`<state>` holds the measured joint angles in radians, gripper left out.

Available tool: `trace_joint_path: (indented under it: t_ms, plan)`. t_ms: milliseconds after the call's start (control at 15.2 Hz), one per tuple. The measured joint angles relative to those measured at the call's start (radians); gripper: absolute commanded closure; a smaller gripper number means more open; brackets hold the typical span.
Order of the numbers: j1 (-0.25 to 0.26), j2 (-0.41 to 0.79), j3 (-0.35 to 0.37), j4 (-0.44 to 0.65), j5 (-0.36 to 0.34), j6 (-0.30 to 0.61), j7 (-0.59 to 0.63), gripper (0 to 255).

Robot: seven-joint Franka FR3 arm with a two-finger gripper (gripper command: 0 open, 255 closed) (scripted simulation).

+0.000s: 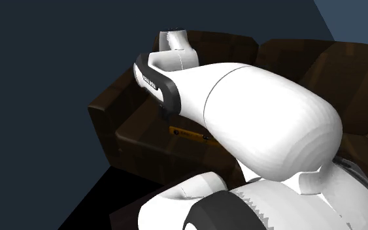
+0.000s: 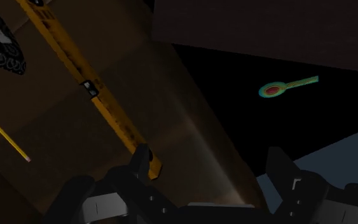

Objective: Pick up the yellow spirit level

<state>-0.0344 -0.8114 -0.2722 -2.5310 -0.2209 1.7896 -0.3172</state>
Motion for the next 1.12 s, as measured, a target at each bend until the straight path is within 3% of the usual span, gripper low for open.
trace_joint_path:
  t_ms: [396,660,924,1122]
  plan:
    - [-0.008,0.061,-0.188,-0.069,-0.082,0.149,-0.228,0]
    - [0.018,0.168,-0.324,-0.064,-0.111,0.262,-0.385,0]
    - [0.076,0.301,-0.474,-0.047,-0.102,0.384,-0.553,0]
    - [0.152,0.425,-0.600,-0.021,-0.049,0.479,-0.700,0]
